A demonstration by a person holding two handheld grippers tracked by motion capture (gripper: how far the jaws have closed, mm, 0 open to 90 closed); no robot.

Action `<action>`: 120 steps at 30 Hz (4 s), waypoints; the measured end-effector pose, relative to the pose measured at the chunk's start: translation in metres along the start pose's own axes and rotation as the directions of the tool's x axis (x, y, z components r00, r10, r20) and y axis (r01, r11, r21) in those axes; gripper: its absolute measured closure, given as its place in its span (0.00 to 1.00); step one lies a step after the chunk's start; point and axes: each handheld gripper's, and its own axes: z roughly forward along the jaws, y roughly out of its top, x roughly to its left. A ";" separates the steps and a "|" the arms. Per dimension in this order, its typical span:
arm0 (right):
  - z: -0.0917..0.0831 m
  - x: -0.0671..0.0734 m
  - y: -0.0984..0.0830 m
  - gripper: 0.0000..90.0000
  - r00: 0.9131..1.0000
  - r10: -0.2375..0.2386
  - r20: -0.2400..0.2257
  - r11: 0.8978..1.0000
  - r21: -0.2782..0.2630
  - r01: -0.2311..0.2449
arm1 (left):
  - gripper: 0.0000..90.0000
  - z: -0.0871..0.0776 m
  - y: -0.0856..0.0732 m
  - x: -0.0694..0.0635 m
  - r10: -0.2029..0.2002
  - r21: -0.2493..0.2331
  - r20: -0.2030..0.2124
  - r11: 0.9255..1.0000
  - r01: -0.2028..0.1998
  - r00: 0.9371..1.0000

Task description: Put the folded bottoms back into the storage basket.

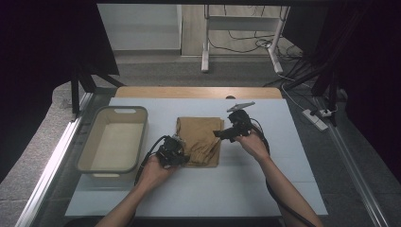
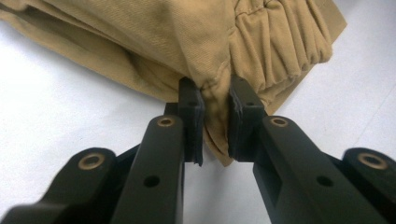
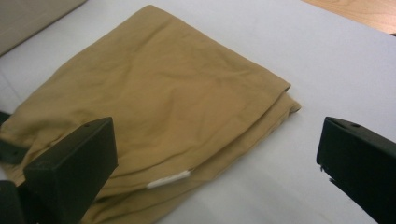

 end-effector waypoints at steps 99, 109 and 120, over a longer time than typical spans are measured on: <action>0.023 -0.026 0.051 0.94 0.998 -0.053 0.016 0.998 0.032 0.053 | 0.88 -0.043 0.015 0.007 -0.071 -0.113 0.073 0.990 0.079 0.995; 0.011 -0.023 0.057 0.94 0.998 -0.059 0.015 0.998 -0.004 0.060 | 0.88 -0.056 0.018 0.003 -0.061 -0.133 0.051 0.989 0.068 0.997; 0.002 -0.017 0.065 0.94 0.998 -0.064 0.005 0.997 -0.045 0.064 | 0.88 -0.073 0.018 0.008 -0.066 -0.153 0.051 0.985 0.073 0.997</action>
